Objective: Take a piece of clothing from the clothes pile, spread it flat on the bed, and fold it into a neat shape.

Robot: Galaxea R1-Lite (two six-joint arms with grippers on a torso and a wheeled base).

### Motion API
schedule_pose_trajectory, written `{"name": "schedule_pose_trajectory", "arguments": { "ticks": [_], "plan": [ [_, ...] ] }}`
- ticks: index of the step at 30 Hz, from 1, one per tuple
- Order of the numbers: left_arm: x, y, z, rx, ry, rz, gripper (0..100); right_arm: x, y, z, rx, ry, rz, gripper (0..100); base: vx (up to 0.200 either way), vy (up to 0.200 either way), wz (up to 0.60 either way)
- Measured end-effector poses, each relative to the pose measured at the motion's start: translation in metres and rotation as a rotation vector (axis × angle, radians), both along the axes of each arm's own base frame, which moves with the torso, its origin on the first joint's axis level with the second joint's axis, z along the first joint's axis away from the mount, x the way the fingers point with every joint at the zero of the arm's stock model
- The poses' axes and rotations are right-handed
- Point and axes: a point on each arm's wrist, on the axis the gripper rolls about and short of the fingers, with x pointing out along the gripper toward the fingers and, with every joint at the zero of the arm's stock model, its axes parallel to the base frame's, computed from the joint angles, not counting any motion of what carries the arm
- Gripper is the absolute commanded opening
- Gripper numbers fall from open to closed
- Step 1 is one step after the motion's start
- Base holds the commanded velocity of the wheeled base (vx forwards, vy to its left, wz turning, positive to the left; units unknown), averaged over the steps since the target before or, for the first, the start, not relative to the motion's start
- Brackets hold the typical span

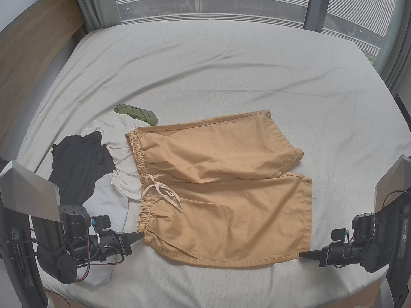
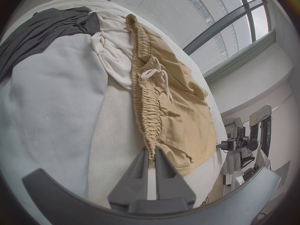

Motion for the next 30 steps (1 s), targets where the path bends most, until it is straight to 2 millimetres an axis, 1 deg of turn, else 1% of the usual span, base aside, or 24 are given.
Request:
{"name": "schedule_pose_trajectory", "arguments": {
  "ticks": [7, 19, 24, 30],
  "plan": [
    [-0.011, 0.006, 0.003, -0.021, 0.028, -0.018, 0, -0.002, -0.001, 0.015, 0.000, -0.048, -0.004, 0, 0.000, 0.000, 0.00],
    [-0.030, 0.006, 0.002, 0.002, 0.078, -0.048, 0, -0.012, -0.002, 0.017, -0.012, 0.031, 0.006, 0, 0.000, 0.000, 0.00],
    [-0.033, 0.006, 0.000, 0.017, 0.096, -0.061, 0, -0.018, -0.001, 0.021, -0.019, 0.070, 0.019, 0, 0.000, 0.000, 0.00],
    [-0.037, 0.005, -0.003, 0.036, 0.133, -0.078, 0, -0.022, 0.000, 0.026, -0.022, 0.076, 0.026, 0, 0.000, 0.000, 0.00]
  ]
}}
